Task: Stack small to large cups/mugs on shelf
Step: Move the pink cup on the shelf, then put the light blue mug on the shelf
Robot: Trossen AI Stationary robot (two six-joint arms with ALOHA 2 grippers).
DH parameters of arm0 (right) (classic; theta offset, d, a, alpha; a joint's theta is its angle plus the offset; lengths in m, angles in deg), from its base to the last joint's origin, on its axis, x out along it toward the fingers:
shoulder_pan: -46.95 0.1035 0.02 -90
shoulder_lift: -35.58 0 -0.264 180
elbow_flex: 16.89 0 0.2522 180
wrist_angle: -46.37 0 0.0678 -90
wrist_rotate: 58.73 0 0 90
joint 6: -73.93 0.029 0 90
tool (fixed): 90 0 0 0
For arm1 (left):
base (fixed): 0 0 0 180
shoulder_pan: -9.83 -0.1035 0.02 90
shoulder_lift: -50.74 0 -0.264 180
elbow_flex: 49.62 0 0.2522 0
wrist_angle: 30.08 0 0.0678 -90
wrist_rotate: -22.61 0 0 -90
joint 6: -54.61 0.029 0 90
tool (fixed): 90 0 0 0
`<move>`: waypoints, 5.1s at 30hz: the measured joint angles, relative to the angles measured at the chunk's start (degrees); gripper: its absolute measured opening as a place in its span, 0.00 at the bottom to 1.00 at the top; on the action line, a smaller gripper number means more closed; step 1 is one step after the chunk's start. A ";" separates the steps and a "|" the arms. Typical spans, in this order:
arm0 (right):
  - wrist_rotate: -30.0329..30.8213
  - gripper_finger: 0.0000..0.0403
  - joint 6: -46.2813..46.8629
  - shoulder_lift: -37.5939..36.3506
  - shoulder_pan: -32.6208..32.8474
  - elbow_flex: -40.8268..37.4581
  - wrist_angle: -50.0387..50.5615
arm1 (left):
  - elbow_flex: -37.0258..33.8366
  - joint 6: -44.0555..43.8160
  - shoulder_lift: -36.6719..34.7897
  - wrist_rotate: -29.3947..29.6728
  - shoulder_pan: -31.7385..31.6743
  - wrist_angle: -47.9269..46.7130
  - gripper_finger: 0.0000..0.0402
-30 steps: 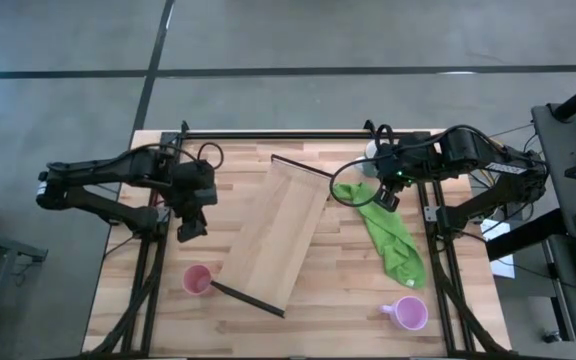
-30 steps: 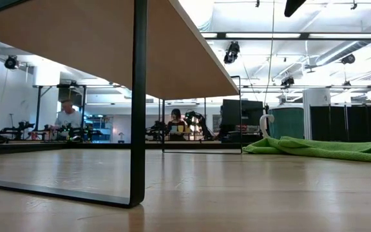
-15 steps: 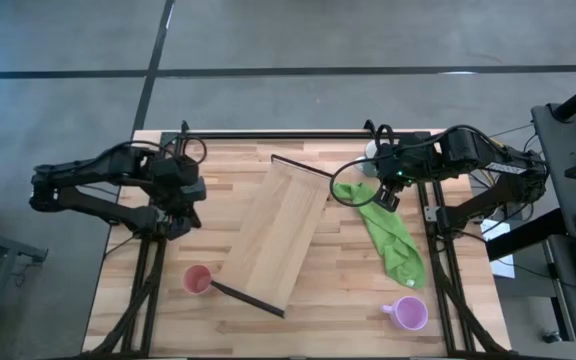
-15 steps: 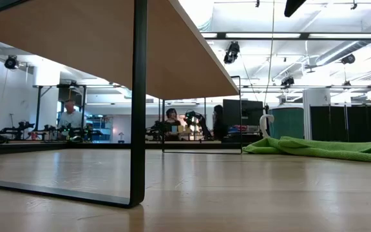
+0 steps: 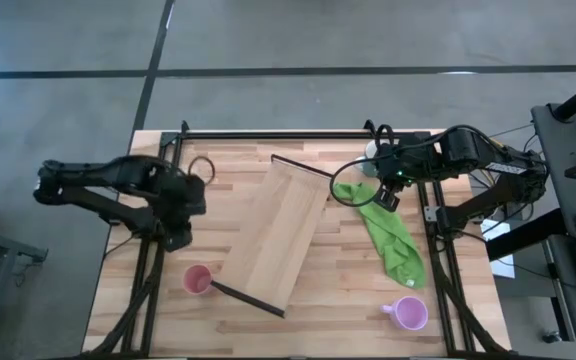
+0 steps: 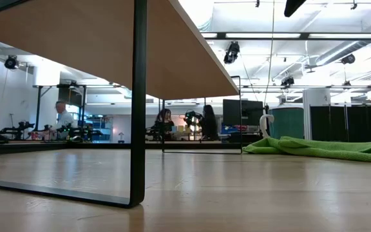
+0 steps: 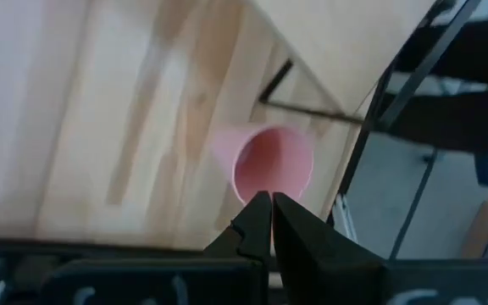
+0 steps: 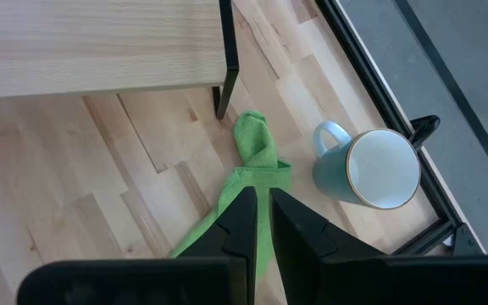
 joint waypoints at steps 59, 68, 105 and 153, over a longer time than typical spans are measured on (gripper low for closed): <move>-4.07 0.07 -7.47 0.00 0.01 -0.09 0.40 | -9.39 -19.00 17.41 10.90 19.89 7.58 0.26; -4.07 0.07 -6.84 0.00 0.01 -0.09 0.37 | -12.92 -18.81 17.43 10.73 19.89 11.45 0.24; -4.07 0.07 -3.06 0.00 0.01 -0.09 -0.09 | -14.12 -15.74 4.88 28.64 -5.63 -0.94 0.00; -4.04 0.07 0.03 -0.01 -0.01 -0.09 -0.35 | -13.88 6.43 14.80 19.69 -34.62 10.36 0.22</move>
